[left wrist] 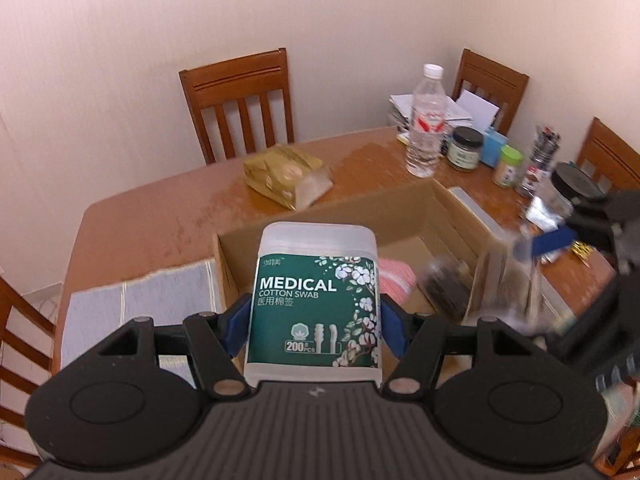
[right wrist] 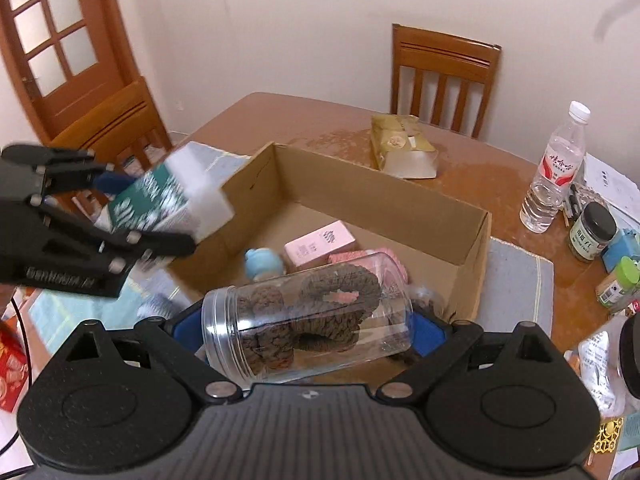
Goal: Organize objects
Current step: 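Carry cotton swab box and brown-food jar into cardboard box, open both grippers, then move left gripper to blue-grey knit sock while right gripper approaches white striped sock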
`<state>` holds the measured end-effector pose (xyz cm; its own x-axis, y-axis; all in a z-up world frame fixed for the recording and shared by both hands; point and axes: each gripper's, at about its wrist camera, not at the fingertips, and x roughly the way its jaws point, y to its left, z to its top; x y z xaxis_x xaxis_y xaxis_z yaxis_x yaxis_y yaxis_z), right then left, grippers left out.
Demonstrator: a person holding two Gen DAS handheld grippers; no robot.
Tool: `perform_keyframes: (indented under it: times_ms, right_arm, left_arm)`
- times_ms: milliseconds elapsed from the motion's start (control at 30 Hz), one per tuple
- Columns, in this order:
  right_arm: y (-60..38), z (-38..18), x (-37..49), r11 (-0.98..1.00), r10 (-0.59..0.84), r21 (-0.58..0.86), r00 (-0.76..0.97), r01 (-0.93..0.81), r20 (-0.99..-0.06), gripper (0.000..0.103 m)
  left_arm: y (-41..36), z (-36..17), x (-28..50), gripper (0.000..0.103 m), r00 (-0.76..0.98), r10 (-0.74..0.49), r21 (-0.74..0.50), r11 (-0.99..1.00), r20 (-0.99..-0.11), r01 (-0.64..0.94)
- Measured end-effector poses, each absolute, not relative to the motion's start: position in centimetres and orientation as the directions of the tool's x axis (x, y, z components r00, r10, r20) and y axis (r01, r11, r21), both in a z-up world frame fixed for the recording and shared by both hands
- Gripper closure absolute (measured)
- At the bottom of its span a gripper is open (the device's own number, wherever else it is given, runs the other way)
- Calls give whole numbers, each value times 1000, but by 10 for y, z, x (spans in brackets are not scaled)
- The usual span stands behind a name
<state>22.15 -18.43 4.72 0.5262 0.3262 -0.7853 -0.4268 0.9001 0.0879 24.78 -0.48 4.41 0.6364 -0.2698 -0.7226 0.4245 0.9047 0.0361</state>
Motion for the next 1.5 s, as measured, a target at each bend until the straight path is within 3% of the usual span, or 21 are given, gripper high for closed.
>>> perform_keyframes:
  times_ms: [400, 500, 1033, 1500]
  right_arm:
    - [-197, 35, 224, 925, 338, 170, 535, -339, -774, 0]
    - [-205, 36, 217, 939, 307, 148, 560, -311, -769, 0]
    - [-213, 24, 189, 966, 189, 45, 581, -253, -792, 0]
    - [-207, -24, 157, 970, 200, 91, 532, -224, -822, 0]
  left_arm:
    - [-9, 8, 314, 37, 595, -226, 23, 924, -772, 382]
    - [-8, 1, 322, 13, 617, -198, 35, 939, -761, 343]
    - [-1, 30, 277, 8, 652, -196, 85, 924, -732, 372]
    - [28, 6, 184, 4, 639, -147, 92, 941, -755, 325]
